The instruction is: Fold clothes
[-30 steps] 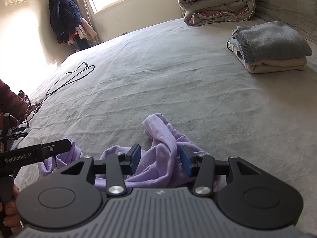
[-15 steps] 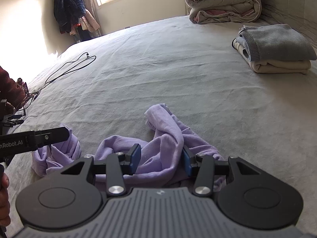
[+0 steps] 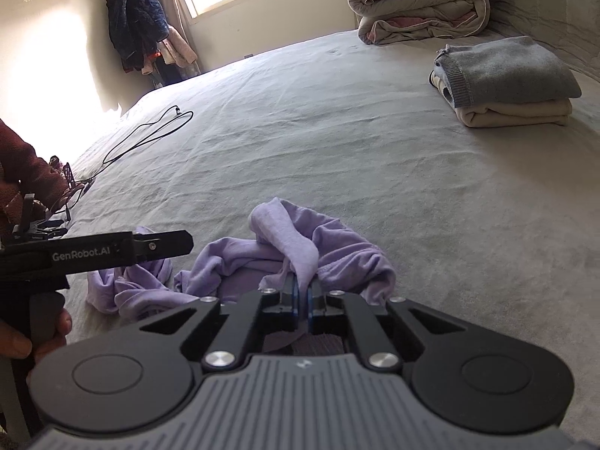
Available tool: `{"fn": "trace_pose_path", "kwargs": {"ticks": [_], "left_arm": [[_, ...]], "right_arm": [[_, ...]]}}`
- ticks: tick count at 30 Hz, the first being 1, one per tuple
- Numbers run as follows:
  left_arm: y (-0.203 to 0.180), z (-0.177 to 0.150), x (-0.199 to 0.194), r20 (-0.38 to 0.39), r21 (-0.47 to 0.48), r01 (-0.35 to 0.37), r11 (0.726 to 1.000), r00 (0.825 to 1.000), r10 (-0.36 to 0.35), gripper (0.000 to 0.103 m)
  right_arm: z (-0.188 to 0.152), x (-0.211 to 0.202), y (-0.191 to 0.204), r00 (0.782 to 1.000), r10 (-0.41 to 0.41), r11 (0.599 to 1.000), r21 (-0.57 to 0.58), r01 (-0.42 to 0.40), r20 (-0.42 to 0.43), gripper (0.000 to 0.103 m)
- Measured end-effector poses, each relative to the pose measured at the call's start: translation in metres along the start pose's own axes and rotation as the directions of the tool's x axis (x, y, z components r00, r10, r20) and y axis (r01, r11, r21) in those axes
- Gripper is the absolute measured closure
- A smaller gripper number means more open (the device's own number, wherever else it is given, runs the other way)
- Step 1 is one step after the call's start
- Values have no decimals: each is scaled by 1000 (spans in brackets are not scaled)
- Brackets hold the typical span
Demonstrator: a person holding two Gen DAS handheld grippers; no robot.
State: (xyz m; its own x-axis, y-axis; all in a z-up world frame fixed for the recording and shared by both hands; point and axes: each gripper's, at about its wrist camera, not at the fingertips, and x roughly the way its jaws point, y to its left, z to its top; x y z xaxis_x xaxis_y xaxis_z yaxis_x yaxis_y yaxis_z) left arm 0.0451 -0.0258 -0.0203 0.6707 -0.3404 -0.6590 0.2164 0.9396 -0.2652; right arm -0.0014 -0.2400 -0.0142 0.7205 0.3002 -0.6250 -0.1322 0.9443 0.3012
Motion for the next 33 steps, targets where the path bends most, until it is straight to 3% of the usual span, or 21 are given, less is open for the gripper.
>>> {"fn": "trace_pose_path", "kwargs": {"ticks": [8,10,12,15,24,30,33], "left_arm": [[-19,-9,35,-90,46,-19,999,996,23,42],[-20,-10,37,-89,37,-27,999,996,30,51],[-21,-10,39,-86,27,-36,999,996,38,74],[-22,-10,34,-61,10,-48,999,997,49,90],[-26,-1,-10,106,-19,-79,997,991,81,93],[-7,5,-53,228,-75,-131,989,963,145,96],[10,8,-69,254,-114,-143,983,953,168,96]], "right_arm": [[-4,-24,-26,999,-27,999,41,26,19,99],[-5,-26,-35,999,-34,998,53,33,14,99],[-5,-27,-41,999,-40,998,54,39,12,99],[-6,-29,-49,999,-48,998,52,48,10,99],[2,-38,-50,997,-60,996,67,57,47,99],[12,-39,-34,992,-68,997,53,63,104,99],[16,-33,-27,991,-64,996,63,57,115,99]]}}
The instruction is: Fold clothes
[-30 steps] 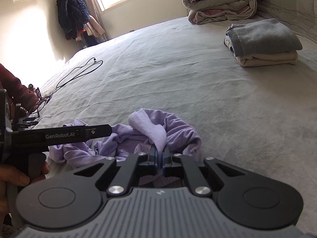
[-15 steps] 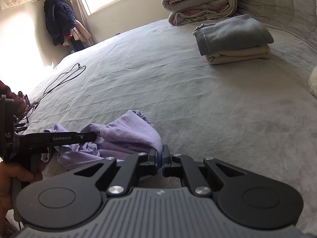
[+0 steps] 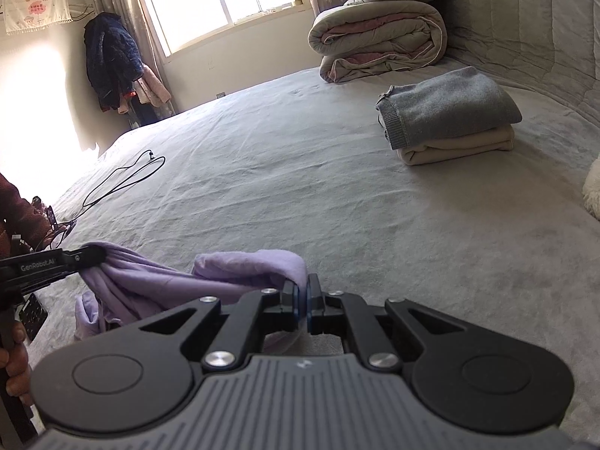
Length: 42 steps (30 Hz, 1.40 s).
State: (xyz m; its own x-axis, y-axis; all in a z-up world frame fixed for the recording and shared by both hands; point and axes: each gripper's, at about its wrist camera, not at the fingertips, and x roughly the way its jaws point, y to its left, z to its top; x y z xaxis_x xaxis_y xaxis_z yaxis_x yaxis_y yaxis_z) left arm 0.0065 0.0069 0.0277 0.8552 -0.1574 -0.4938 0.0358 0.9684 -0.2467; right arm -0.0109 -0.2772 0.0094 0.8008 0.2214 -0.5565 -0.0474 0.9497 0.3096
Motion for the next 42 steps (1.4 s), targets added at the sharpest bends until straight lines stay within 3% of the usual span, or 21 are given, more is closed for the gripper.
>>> {"fn": "trace_pose_path", "kwargs": {"ticks": [3,11,19,23,31,33,35,37,39,42], "left_arm": [[17,4,-5,1,-60,-7,998,1000,7,96],[44,3,-21,-33,-92,-7,996,999,4,96],[56,-17,-39,-122,-27,72,997,990,-75,96],[54,-36,-41,-215,45,125,991,970,-113,96],[41,-74,-33,-396,199,241,950,907,-147,96],[41,-76,-34,-408,219,271,937,898,-164,94],[42,-73,-37,-398,212,285,935,899,-183,93],[44,-68,-39,-379,204,293,934,903,-201,81],[45,-62,-41,-353,193,294,936,911,-213,63],[47,-53,-39,-324,161,292,943,918,-229,63]], "right_arm": [[2,6,7,1000,21,1000,15,-21,-2,99],[-3,18,26,997,39,999,-12,-40,-62,99],[-14,23,25,992,31,997,-72,-40,-124,99],[-21,29,16,986,14,997,-76,-27,-168,99],[-33,40,11,970,0,996,-86,-22,-244,95],[-33,38,14,973,1,995,-101,-25,-231,88],[-30,36,17,977,-4,992,-127,-23,-211,88],[-26,34,20,982,2,991,-135,-28,-189,82],[-23,32,22,986,16,991,-130,-38,-165,54],[-17,32,30,991,31,988,-148,-51,-131,53]]}}
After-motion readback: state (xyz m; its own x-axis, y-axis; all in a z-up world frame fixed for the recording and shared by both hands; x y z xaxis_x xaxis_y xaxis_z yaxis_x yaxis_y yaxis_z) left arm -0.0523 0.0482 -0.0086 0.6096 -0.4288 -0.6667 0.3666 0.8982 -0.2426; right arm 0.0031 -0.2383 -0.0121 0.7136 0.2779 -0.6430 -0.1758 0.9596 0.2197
